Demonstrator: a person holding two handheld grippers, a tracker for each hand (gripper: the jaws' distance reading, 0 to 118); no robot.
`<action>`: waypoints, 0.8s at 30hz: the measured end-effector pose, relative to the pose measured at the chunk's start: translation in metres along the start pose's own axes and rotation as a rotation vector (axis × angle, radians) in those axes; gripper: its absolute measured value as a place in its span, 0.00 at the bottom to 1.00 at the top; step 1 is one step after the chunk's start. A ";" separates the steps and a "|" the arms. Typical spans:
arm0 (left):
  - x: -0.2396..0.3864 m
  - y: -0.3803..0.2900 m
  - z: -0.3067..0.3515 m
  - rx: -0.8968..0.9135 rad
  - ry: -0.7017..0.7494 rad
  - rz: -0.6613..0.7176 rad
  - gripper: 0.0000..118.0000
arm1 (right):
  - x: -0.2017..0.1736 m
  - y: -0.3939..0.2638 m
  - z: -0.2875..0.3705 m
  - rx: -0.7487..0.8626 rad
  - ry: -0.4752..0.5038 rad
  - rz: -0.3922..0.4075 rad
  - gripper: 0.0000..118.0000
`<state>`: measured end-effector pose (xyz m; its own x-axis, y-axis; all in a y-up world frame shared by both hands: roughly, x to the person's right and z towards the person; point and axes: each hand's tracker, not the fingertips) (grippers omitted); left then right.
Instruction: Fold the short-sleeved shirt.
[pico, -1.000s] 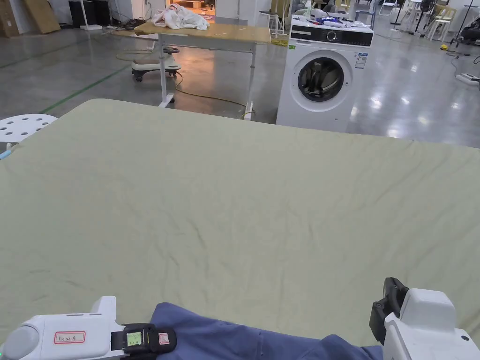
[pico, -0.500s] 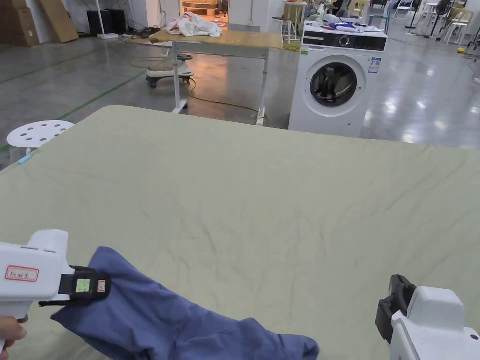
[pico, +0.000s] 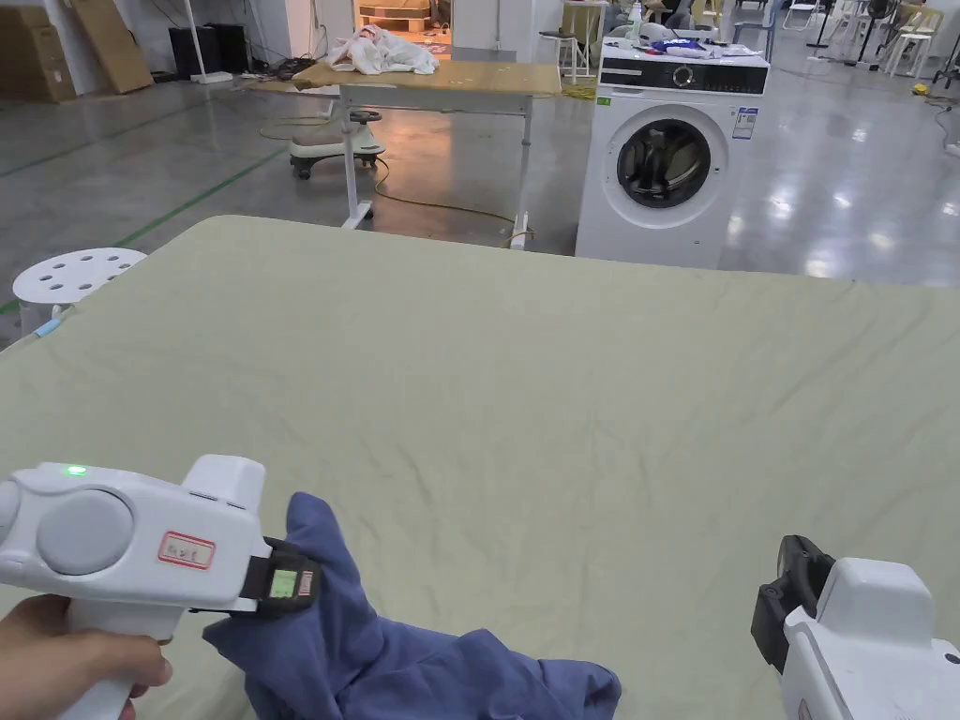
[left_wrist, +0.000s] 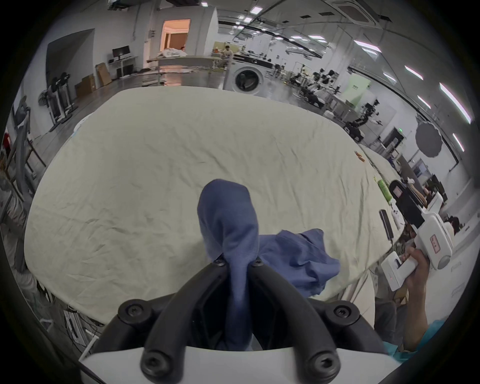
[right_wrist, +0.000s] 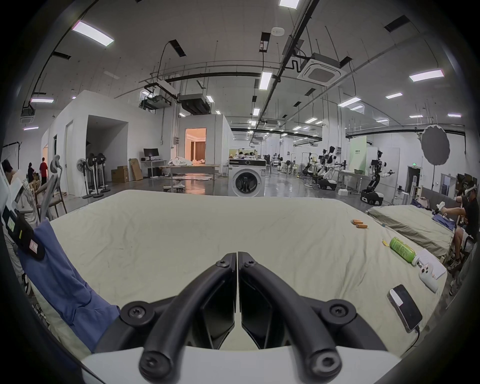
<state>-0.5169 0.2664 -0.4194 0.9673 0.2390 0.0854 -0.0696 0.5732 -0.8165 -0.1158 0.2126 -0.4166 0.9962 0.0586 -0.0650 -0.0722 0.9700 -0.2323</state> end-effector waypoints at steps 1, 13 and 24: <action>0.006 0.001 -0.001 -0.001 -0.014 -0.022 0.05 | 0.000 0.000 0.000 0.002 -0.001 -0.003 0.00; 0.094 -0.016 -0.082 -0.126 -0.101 -0.098 0.05 | 0.001 -0.004 0.005 -0.010 -0.005 0.000 0.00; 0.118 -0.039 -0.138 -0.162 -0.078 -0.030 0.25 | 0.009 -0.009 0.006 -0.027 -0.025 0.001 0.00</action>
<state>-0.3659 0.1641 -0.4569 0.9459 0.2875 0.1504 0.0056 0.4491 -0.8935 -0.1063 0.2057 -0.4093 0.9970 0.0658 -0.0413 -0.0743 0.9632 -0.2583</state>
